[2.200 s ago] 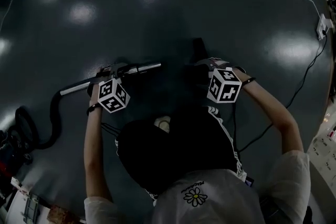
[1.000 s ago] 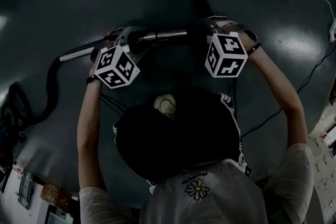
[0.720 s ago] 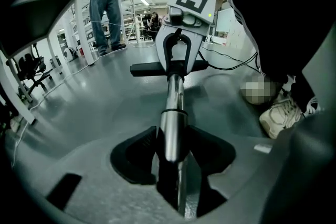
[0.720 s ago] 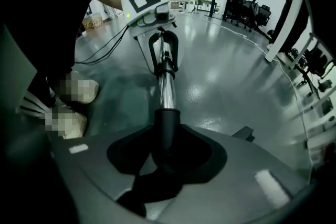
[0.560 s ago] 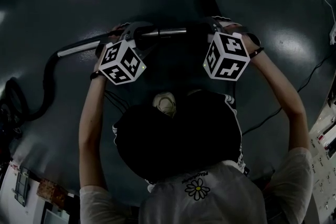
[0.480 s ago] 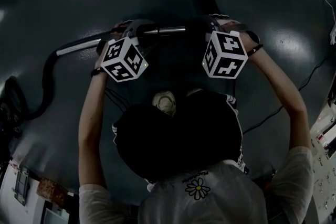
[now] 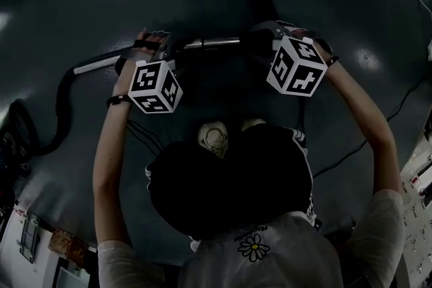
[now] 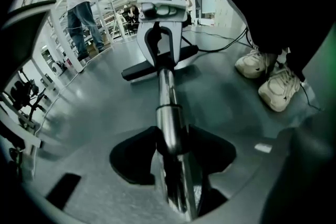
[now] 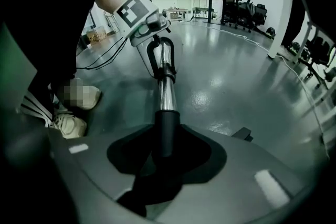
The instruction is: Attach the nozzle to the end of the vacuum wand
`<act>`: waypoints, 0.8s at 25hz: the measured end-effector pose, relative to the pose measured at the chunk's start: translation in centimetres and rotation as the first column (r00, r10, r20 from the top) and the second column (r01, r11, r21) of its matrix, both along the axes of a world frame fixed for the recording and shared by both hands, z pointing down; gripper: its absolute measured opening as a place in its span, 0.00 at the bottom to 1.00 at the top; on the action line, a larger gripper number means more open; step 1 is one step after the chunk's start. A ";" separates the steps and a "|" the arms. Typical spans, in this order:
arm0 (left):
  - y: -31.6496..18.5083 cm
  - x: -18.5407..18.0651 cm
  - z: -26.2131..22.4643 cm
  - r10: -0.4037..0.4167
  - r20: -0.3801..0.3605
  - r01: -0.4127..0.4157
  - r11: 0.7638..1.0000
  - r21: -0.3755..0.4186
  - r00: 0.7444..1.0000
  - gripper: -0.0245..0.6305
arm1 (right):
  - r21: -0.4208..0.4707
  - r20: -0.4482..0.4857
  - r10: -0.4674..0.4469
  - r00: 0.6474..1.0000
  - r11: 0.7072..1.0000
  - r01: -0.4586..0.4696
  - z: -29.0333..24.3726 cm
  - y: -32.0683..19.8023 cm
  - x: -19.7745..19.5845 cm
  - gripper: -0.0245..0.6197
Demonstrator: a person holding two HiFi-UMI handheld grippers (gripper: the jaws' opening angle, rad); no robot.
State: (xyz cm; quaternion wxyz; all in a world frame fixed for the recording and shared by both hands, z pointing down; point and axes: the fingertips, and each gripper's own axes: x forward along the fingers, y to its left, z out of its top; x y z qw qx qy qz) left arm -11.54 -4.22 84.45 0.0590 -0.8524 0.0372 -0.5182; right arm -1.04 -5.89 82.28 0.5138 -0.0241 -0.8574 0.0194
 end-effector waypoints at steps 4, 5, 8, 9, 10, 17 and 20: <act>-0.2 -1.2 1.2 -0.041 0.035 0.041 0.999 0.021 0.999 0.35 | -0.002 0.016 -0.013 1.000 1.000 0.013 -0.5 0.1 -0.2 0.29; -0.1 -1.2 1.0 -0.056 0.018 0.056 0.998 0.007 0.998 0.34 | 0.001 0.017 -0.020 1.000 1.000 0.020 -0.7 0.2 -0.2 0.29; 0.2 -1.1 0.7 -0.083 -0.028 0.082 0.996 -0.025 0.996 0.34 | 0.007 0.020 -0.041 0.999 0.999 0.041 -1.0 0.6 -0.3 0.29; 0.3 -1.1 0.7 -0.086 -0.034 0.085 0.996 -0.030 0.996 0.34 | 0.010 0.018 -0.045 0.999 0.999 0.045 -1.0 0.8 -0.3 0.29; 0.4 -1.1 0.7 -0.092 -0.037 0.090 0.995 -0.035 0.995 0.34 | 0.015 0.015 -0.046 0.999 0.999 0.046 -0.9 0.8 -0.4 0.29; -0.4 -0.4 1.5 -0.171 -0.059 0.166 0.983 -0.076 0.984 0.34 | 0.060 -0.044 -0.060 0.997 0.996 0.063 0.1 0.4 -2.5 0.29; -0.7 -0.5 1.2 -0.191 -0.082 0.185 0.980 -0.073 0.978 0.35 | 0.085 -0.019 -0.051 0.999 0.995 0.052 0.0 0.0 -2.4 0.29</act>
